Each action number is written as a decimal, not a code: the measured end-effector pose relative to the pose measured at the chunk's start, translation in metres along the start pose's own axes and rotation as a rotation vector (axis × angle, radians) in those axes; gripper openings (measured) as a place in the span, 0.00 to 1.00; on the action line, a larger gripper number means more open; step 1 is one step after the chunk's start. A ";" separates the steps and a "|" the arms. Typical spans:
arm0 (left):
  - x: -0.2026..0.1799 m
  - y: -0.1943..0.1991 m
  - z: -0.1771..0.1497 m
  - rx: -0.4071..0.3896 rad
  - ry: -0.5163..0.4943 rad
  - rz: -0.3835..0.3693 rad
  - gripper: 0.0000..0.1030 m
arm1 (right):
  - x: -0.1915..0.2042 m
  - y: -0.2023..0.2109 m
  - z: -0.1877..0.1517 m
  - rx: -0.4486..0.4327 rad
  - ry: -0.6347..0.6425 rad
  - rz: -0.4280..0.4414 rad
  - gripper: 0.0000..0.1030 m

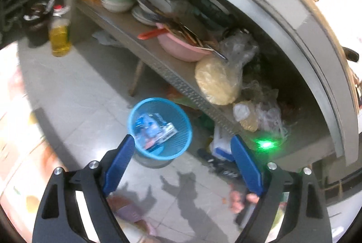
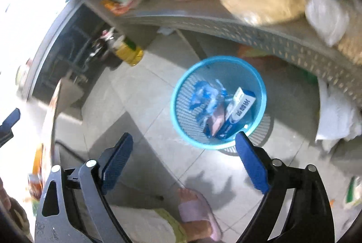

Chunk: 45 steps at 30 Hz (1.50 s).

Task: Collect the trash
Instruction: 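Move both tools back toward the table of trash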

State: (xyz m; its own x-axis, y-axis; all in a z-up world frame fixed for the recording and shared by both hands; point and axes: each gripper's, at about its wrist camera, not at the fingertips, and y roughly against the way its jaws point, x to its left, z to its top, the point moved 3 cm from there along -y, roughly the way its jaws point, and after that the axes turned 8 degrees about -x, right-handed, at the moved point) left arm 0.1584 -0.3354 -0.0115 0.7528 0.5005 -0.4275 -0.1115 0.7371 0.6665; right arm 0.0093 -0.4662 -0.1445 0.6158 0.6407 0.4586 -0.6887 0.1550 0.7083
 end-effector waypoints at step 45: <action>0.132 0.310 -0.175 -0.476 0.197 0.490 0.91 | 0.279 0.105 -0.047 -0.217 0.670 0.223 0.92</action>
State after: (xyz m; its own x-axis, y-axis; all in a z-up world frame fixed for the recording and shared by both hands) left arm 0.1098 0.0389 0.0320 0.4170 0.8649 -0.2793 -0.7126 0.5018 0.4902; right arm 0.0905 -0.2358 0.0329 0.1341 0.9855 0.1038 -0.8732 0.0680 0.4825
